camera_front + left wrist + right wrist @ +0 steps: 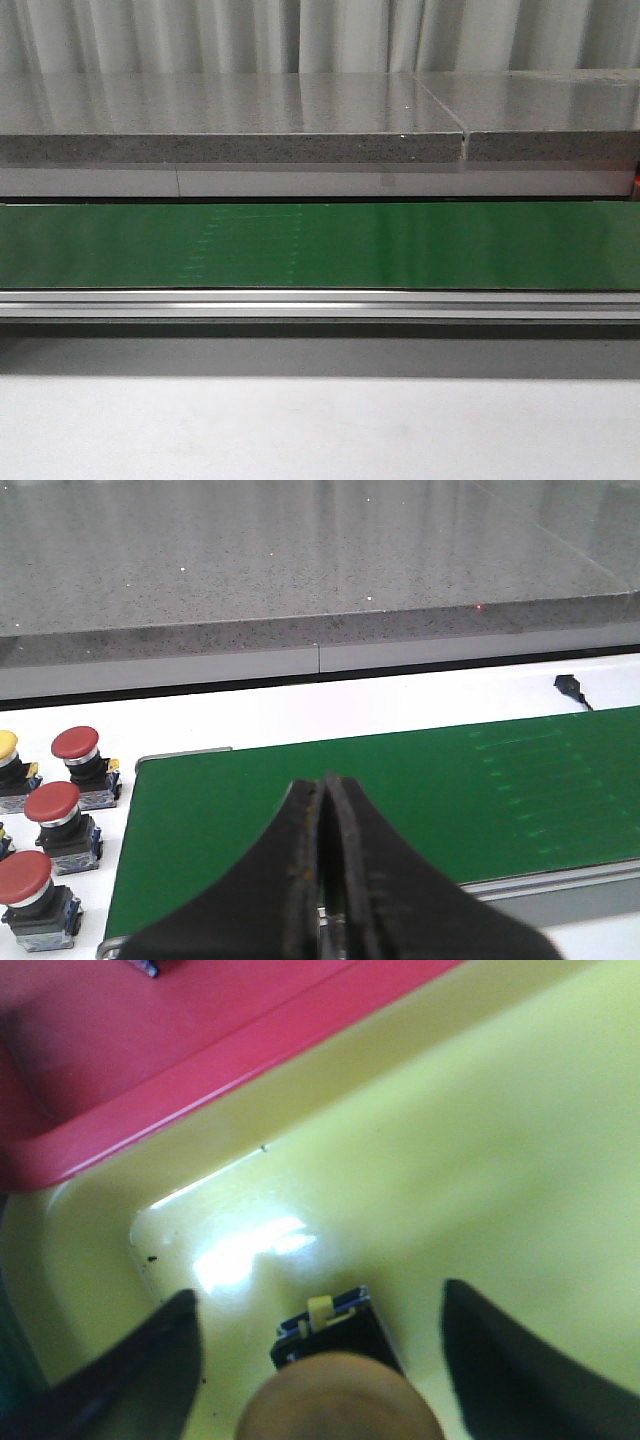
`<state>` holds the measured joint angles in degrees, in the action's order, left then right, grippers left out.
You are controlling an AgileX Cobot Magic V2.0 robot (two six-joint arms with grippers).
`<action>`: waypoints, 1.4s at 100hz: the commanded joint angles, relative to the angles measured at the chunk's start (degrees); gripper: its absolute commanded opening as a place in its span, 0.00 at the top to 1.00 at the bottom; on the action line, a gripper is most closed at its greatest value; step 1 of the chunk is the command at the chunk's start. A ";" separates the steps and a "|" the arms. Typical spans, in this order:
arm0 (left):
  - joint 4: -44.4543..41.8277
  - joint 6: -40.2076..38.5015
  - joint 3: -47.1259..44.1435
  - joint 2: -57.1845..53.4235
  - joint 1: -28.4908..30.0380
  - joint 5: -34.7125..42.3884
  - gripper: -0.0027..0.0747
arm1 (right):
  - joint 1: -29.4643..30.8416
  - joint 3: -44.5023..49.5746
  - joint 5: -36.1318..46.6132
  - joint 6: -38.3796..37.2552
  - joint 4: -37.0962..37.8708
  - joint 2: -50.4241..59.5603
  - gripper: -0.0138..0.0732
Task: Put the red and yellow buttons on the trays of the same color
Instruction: 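Lift the right gripper out of the tray back above the belt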
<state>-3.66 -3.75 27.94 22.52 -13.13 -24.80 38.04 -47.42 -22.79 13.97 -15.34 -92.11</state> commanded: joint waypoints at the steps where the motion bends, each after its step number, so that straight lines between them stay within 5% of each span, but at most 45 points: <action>1: 0.36 -0.47 1.52 0.54 -0.36 4.57 0.99 | 0.37 -1.50 2.31 0.00 -0.33 2.03 0.09; 48: 0.36 -0.47 1.52 0.54 -0.36 4.57 0.99 | -2.47 -6.83 0.86 0.05 -2.07 12.09 0.09; 102: 0.36 -0.47 1.52 0.54 -0.36 4.57 0.99 | -30.63 -3.13 -1.58 4.19 0.28 34.96 0.09; 140: 0.36 -0.47 1.52 0.54 -0.36 4.57 0.99 | -33.42 8.26 -7.14 4.19 1.11 51.48 0.16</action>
<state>-3.66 -3.75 27.94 22.52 -13.13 -24.80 4.59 -39.37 -32.46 17.42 -14.26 -44.12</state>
